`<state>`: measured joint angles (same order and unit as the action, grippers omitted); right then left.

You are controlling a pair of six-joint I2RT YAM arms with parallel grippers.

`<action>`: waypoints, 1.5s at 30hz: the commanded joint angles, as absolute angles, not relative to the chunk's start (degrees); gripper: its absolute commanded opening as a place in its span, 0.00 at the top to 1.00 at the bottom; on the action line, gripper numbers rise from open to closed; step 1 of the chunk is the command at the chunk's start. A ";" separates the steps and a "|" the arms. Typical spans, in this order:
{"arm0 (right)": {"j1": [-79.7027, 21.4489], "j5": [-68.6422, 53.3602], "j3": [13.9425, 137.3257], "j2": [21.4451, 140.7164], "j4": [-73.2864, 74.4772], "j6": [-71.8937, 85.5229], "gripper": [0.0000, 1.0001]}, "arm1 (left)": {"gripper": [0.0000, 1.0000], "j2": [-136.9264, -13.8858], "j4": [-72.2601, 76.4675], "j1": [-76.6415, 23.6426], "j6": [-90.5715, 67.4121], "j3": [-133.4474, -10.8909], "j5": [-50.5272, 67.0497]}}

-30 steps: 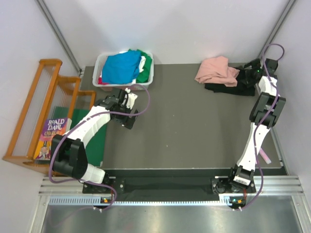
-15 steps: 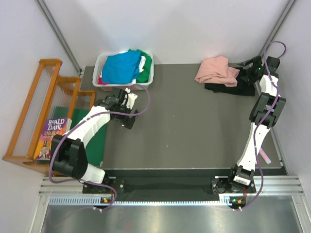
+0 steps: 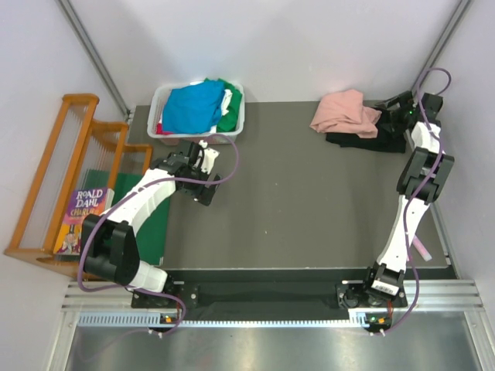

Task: Fold and stack the t-shirts
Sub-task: Neatly place the folded tshirt to the corner

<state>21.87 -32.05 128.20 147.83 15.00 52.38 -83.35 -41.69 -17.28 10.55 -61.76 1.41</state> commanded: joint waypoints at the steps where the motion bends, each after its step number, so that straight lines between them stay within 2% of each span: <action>1: 21.45 -35.06 132.63 149.59 14.85 49.58 0.00 | 0.02 -81.74 -42.28 -17.05 10.28 -63.11 1.23; 6: 20.13 -35.42 133.15 148.97 16.44 46.67 0.02 | 0.02 -82.26 -42.19 -17.05 9.76 -63.54 1.67; 10: 19.43 -36.21 133.42 147.92 15.30 46.93 0.22 | 0.02 -82.09 -42.36 -17.05 9.76 -63.81 1.85; 15: 18.90 -35.51 134.12 146.95 15.82 46.23 0.22 | 0.02 -81.48 -42.19 -17.05 9.76 -62.93 1.76; 24: 18.81 -34.72 130.35 148.18 16.00 45.97 0.32 | 0.02 -80.33 -42.36 -17.05 10.46 -62.58 1.41; 26: 18.81 -34.54 130.34 148.36 16.00 45.79 0.43 | 0.02 -80.33 -42.28 -17.05 10.55 -62.40 1.23; 27: 18.81 -34.45 130.43 148.62 16.08 45.97 0.54 | 0.02 -80.25 -42.28 -17.05 10.55 -62.49 1.23; 29: 18.72 -34.45 131.04 149.41 16.17 46.05 0.65 | 0.02 -80.33 -42.28 -17.05 10.46 -62.49 1.40; 30: 18.72 -34.28 131.57 149.85 16.52 45.97 0.74 | 0.02 -80.25 -42.36 -17.05 10.37 -62.58 1.41; 32: 18.55 -34.19 133.41 150.90 18.36 45.70 0.84 | 0.02 -80.24 -42.54 -17.05 10.28 -62.75 1.50; 33: 18.54 -33.67 133.42 150.73 18.54 45.79 0.95 | 0.02 -80.24 -42.54 -17.05 10.28 -62.93 1.58; 34: 18.63 -33.05 133.42 150.47 18.98 45.70 1.00 | 0.02 -80.07 -42.54 -17.05 10.28 -62.84 1.50; 41: 19.60 -27.08 133.33 146.00 22.14 44.47 1.00 | 0.02 -79.54 -42.80 -17.05 10.37 -62.93 1.41; 45: 21.18 -22.33 129.12 142.04 20.92 45.00 1.00 | 0.02 -79.02 -42.80 -17.05 10.55 -62.93 1.06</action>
<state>19.66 -28.10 130.45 149.14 21.26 45.98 -81.65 -42.13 -17.28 10.46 -61.76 1.61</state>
